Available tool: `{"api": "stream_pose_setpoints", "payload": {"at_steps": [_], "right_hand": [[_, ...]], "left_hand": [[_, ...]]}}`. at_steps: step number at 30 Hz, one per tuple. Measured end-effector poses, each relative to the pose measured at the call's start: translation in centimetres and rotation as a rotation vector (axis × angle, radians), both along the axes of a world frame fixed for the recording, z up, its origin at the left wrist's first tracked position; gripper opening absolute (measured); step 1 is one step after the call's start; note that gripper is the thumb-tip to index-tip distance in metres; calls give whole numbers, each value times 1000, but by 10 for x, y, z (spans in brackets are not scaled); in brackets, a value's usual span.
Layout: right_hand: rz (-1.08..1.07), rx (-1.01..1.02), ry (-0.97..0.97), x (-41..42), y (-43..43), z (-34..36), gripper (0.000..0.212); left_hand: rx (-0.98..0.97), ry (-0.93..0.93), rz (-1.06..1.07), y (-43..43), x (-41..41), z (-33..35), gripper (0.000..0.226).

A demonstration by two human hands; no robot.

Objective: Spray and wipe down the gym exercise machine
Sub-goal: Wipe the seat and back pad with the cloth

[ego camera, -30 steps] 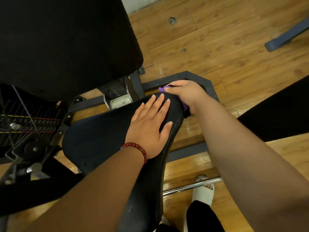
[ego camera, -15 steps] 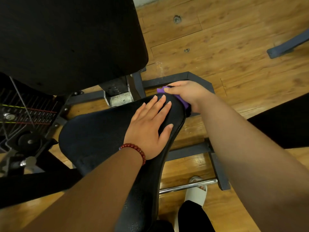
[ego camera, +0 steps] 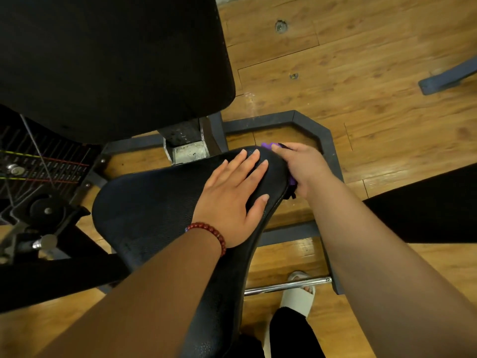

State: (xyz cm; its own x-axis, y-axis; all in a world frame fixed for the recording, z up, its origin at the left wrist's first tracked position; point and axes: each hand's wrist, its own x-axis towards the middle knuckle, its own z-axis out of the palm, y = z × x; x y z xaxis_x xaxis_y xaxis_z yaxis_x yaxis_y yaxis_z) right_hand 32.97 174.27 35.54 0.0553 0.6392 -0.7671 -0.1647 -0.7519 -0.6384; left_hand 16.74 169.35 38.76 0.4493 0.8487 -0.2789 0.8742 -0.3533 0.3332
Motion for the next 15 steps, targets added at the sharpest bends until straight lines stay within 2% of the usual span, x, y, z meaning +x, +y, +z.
{"api": "stream_pose_setpoints", "payload": {"at_steps": [2,4,8,10,15], "right_hand": [[-63,99,-48,1,-6,2,12],[-108,113,-40,0,-10,1,15],[-112,-75,18,-5,-8,0,10],[-160,-89,31,-3,-14,1,10],[-238,69,-98,8,-56,5,12]], "left_hand": [[-2,1,2,0,0,0,63],[-5,3,1,0,0,-1,63],[9,-1,6,-1,0,-2,62],[13,-1,9,-1,-1,-2,62],[12,-8,8,-1,-1,-1,63]]}}
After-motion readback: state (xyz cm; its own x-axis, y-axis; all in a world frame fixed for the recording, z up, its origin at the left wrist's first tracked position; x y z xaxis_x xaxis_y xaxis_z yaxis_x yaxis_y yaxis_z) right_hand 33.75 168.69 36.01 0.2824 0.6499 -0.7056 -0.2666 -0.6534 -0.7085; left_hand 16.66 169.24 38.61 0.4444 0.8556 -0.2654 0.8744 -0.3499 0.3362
